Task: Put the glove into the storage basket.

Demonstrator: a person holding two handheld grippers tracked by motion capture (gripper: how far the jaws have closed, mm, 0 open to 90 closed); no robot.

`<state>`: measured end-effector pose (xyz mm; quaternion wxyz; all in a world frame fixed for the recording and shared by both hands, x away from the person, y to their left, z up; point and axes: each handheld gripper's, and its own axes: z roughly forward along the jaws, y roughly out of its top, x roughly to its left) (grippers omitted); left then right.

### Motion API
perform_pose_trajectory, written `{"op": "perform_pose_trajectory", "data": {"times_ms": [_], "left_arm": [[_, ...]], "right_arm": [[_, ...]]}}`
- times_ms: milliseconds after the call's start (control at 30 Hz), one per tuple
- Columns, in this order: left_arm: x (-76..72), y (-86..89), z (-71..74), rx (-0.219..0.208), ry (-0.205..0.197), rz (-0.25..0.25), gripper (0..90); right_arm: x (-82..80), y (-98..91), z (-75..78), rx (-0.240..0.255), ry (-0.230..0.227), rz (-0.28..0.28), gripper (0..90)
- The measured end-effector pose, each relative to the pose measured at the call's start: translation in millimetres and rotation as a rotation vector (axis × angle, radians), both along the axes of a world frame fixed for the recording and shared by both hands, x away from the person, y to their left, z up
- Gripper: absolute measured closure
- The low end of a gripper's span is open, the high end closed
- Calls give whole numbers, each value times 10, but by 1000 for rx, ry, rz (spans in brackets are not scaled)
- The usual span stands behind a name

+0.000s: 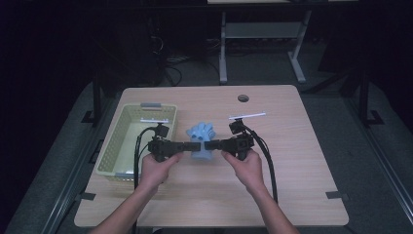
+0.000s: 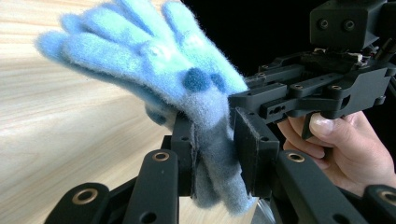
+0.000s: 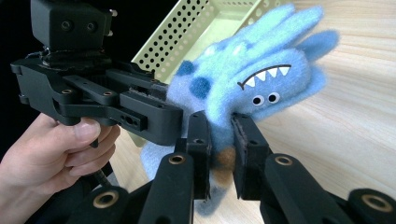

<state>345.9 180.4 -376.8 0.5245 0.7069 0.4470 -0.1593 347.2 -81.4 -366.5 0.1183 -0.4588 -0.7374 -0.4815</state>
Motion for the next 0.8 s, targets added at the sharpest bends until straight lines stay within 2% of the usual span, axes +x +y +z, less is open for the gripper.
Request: {"op": "perform_pose_trajectory", "data": {"times_ms": [633,800], "left_arm": [[11,216,65,-20,-14,30,699],[34,285,93,-19,-26,40,699]], "right_arm": [[84,215,135,-31,-22,41,789],[129,277,164,-23,-24,51,789]]}}
